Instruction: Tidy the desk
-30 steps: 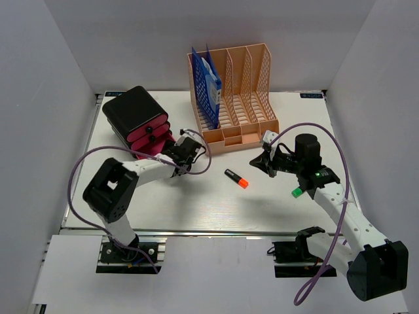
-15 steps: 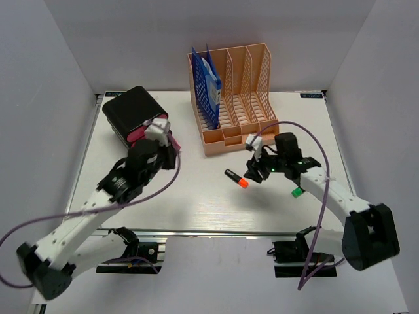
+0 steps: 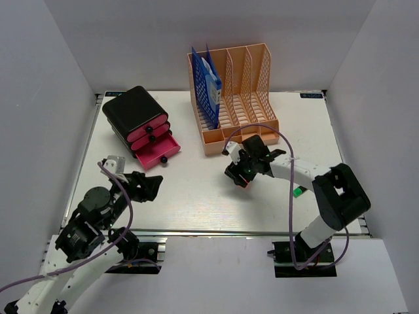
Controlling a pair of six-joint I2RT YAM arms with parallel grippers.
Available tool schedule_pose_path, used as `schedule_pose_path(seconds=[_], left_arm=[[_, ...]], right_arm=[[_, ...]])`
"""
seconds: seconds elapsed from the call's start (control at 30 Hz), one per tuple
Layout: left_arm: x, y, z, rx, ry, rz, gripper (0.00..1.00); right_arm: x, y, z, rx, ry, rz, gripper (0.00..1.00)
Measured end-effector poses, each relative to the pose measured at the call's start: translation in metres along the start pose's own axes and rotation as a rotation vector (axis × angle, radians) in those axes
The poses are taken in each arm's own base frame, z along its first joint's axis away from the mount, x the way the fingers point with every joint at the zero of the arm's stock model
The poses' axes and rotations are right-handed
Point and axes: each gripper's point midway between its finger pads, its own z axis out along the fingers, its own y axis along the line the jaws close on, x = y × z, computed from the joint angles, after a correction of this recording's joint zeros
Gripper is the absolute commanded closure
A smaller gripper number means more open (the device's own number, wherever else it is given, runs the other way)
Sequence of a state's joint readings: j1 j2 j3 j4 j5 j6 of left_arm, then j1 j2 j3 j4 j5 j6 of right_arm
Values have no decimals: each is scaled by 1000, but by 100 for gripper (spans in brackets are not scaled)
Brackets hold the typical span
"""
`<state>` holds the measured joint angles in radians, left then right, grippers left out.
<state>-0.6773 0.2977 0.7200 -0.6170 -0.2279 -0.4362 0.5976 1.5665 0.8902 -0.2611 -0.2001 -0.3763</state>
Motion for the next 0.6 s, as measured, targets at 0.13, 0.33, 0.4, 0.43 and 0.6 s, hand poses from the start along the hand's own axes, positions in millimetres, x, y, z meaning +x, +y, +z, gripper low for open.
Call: schedule_pose_path(seconds=[0.13,0.33,0.4,0.43,0.6], left_arm=[[4,8,-9,-17,-19,-20,18],[-3,11,-16,-19,-65,-42,18],[-4,11,-17,-20,-70,-46,18],[-4,11,-17,-20,-72,-47,18],[-4,11,-19,-16,-80,-49,18]], right_arm=[[7,0,12,21,55,-6,37],[11,4,22,48,94,-33,69],[10,4,23,54,98,-38,90],[10,4,22,56,102,-43,96],[7,3,19,13,161,-167,100]])
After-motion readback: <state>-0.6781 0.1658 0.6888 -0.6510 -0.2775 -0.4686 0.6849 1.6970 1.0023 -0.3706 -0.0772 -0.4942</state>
